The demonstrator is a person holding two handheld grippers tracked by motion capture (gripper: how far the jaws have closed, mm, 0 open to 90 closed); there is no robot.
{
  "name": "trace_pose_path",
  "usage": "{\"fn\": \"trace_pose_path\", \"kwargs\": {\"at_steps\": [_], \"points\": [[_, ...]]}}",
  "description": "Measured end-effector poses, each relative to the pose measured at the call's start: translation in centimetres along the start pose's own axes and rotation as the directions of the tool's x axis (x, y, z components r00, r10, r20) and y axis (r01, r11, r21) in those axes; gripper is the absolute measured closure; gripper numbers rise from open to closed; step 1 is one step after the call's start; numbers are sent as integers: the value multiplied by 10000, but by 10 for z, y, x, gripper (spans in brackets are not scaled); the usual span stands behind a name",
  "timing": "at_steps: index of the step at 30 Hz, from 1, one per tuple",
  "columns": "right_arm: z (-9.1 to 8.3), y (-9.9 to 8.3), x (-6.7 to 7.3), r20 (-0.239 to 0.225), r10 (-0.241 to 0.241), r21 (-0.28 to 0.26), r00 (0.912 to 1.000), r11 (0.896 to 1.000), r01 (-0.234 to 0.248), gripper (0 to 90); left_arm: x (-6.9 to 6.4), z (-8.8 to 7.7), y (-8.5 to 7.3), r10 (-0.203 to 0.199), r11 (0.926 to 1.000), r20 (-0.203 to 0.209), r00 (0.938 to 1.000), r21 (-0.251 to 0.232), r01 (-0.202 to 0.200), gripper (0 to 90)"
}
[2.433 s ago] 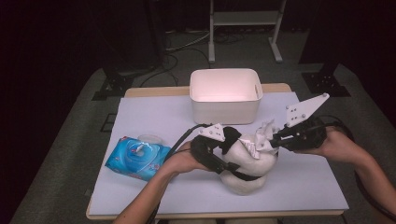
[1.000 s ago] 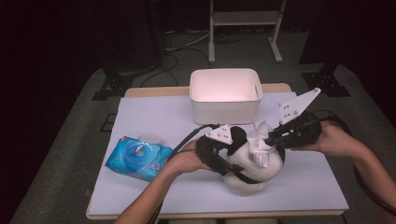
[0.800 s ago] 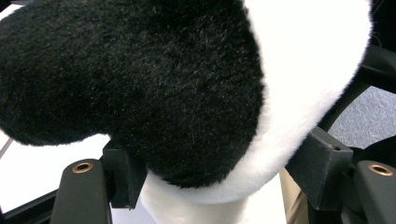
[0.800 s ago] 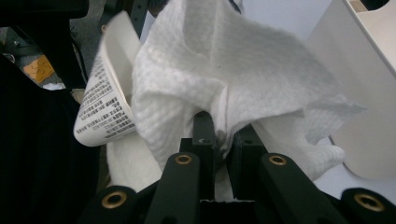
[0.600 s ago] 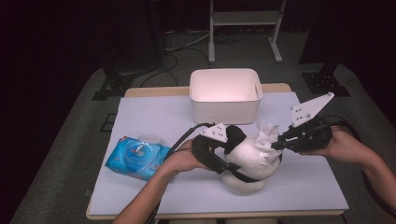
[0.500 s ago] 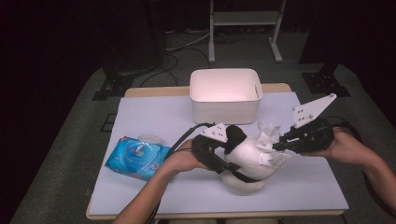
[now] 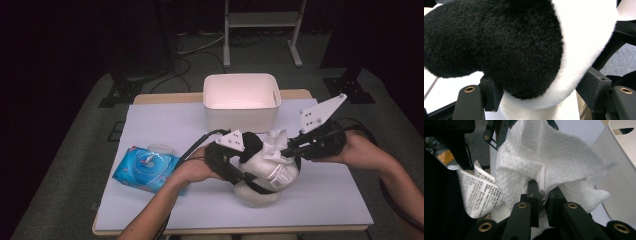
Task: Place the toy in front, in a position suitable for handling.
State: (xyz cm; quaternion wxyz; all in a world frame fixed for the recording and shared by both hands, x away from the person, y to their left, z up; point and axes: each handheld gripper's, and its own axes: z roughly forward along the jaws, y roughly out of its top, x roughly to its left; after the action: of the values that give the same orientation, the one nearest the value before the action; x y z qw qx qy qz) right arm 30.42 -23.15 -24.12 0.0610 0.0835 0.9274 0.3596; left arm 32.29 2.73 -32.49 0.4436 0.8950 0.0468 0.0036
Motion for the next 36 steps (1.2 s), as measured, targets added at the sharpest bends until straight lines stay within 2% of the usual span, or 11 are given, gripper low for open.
{"fn": "trace_pose_path", "kwargs": {"at_steps": [5, 7, 12, 18, 20, 23, 27, 31, 36], "points": [[2, -9, -1, 29, 218, 234, 9998, 9995, -219, 818, 4, -3, -7, -231, 9997, 15, 9997, -95, 231, 299], [2, -13, -1, 52, 335, 273, 9994, 9991, -336, 818, 3, -3, -7, -192, 9998, 12, 9998, -112, 192, 299], [-1, -13, 2, 176, 250, 288, 9995, 9993, -255, 818, 1, -1, -2, -80, 10000, -9, 10000, -37, 80, 300], [-4, -1, 4, 217, 6, 55, 9998, 10000, -7, 818, -2, -4, 8, 249, 9996, -96, 9996, 155, -247, 303], [-2, 1, 5, 209, -81, 154, 9997, 9999, 78, 817, -2, -7, 8, 288, 9994, -198, 9994, 211, -284, 305], [1, -3, 2, 163, 44, 246, 9999, 9997, -48, 817, -1, -12, 6, 236, 9995, -259, 9994, 193, -231, 309], [4, -9, 0, 99, 218, 159, 9997, 9996, -219, 817, -2, -8, 4, 186, 9997, -187, 9997, 152, -183, 311], [5, -7, 0, 147, 106, 229, 9998, 9997, -109, 817, -6, -4, 6, 334, 9993, -100, 9994, 155, -332, 312], [10, 0, -1, 54, -1, 222, 10000, 9998, 0, 817, -14, 6, 13, 800, 9962, 90, 9968, 336, -803, 313]]}}
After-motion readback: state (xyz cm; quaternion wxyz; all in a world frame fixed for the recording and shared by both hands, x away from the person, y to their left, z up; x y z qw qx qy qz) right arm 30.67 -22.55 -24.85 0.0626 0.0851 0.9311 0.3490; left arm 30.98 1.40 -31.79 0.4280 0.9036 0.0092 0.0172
